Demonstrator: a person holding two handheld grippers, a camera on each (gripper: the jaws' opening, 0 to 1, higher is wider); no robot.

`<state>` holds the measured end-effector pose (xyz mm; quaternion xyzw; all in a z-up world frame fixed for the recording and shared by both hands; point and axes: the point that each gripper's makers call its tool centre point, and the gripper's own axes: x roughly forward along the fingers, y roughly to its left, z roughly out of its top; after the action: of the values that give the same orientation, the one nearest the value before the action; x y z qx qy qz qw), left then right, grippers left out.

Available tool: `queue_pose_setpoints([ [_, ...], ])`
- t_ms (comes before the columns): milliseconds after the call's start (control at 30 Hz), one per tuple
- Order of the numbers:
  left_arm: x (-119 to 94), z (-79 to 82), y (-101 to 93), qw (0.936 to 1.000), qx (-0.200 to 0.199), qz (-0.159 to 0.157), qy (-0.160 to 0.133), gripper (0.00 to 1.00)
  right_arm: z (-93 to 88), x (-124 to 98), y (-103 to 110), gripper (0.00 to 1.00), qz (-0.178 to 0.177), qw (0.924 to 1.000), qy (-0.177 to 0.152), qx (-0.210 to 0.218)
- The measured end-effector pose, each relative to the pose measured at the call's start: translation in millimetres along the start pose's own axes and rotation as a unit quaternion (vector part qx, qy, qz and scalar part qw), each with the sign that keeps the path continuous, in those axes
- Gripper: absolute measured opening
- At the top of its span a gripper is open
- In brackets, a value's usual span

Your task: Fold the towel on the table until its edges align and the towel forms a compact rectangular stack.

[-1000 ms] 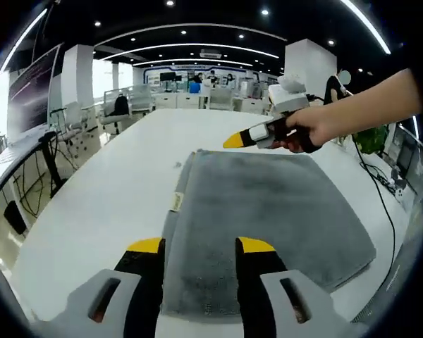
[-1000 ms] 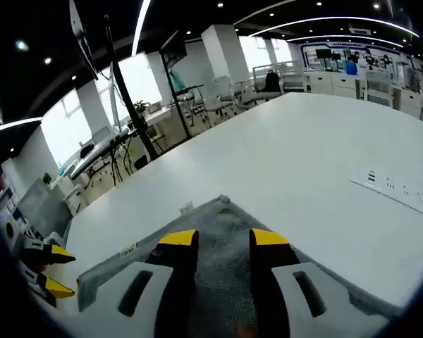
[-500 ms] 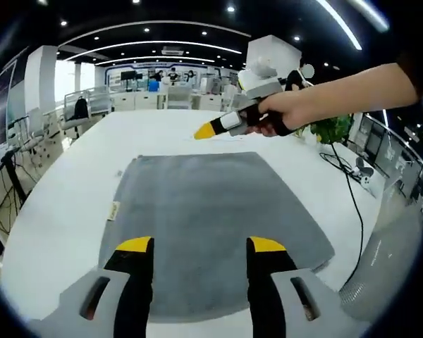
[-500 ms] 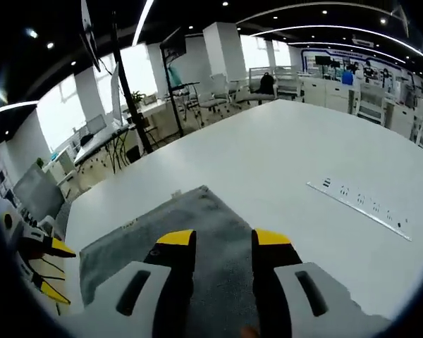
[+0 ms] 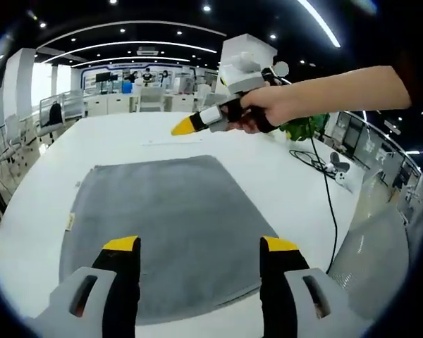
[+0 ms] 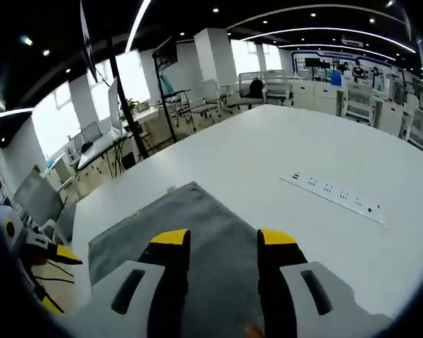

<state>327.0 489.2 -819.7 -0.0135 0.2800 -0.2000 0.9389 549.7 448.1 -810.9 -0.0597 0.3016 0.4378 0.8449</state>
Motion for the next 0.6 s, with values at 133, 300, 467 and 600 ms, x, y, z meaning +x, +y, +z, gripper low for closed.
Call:
queue_pose_setpoints([
  [133, 5, -2.2, -21.0, 0.9997, 0.014, -0.018, 0.004, 0.72, -12.1, -17, -17, 0.39, -0.019, 0.9998, 0.005, 0.003],
  [300, 16, -11.1, -49.1, 0.9976, 0.045, -0.046, 0.025, 0.73, -24.7, -31, -30, 0.42, -0.032, 0.9994, 0.013, 0.0],
  [467, 23, -15.4, -71.4, 0.9938, 0.076, -0.069, 0.041, 0.73, -37.0, -42, -43, 0.43, -0.042, 0.9989, 0.018, 0.005],
  [600, 30, -22.5, -87.5, 0.9891, 0.099, -0.092, 0.06, 0.73, -46.5, -47, -54, 0.43, -0.048, 0.9986, 0.02, 0.014],
])
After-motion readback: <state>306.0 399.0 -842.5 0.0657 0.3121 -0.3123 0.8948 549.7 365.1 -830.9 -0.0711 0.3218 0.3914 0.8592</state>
